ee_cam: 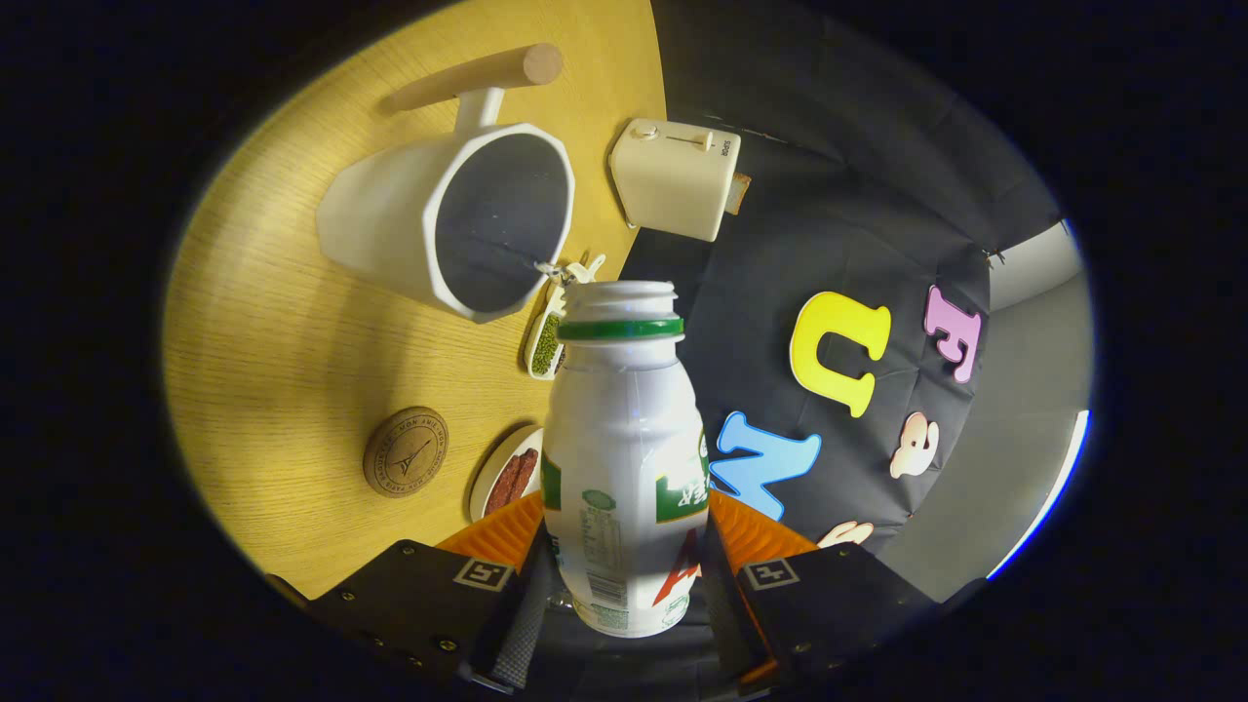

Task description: Take the bottle from table, then pour the juice into the cup, finally place the bottle on the coaster

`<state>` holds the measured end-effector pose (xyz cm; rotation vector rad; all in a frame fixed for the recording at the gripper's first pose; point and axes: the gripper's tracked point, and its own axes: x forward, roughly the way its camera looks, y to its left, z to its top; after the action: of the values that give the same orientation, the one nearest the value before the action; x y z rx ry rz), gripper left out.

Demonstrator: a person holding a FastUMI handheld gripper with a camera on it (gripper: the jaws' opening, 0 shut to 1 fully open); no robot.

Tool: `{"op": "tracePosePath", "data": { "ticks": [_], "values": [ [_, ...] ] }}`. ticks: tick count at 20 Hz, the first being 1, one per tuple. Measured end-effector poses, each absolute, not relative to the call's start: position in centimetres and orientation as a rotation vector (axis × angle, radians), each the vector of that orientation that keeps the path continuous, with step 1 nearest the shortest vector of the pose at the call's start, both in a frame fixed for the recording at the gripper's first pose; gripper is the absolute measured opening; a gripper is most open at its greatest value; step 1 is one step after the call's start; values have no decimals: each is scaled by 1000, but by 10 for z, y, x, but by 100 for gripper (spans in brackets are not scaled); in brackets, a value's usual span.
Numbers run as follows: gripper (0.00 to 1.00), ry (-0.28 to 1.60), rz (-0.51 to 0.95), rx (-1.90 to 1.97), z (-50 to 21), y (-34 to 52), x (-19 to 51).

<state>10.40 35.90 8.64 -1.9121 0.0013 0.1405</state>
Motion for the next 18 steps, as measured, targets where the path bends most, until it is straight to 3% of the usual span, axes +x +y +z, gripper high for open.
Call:
{"op": "tracePosePath", "data": {
  "ticks": [18],
  "values": [
    [71, -72, 110, -1993, 97, 370, 105]
  ]
}}
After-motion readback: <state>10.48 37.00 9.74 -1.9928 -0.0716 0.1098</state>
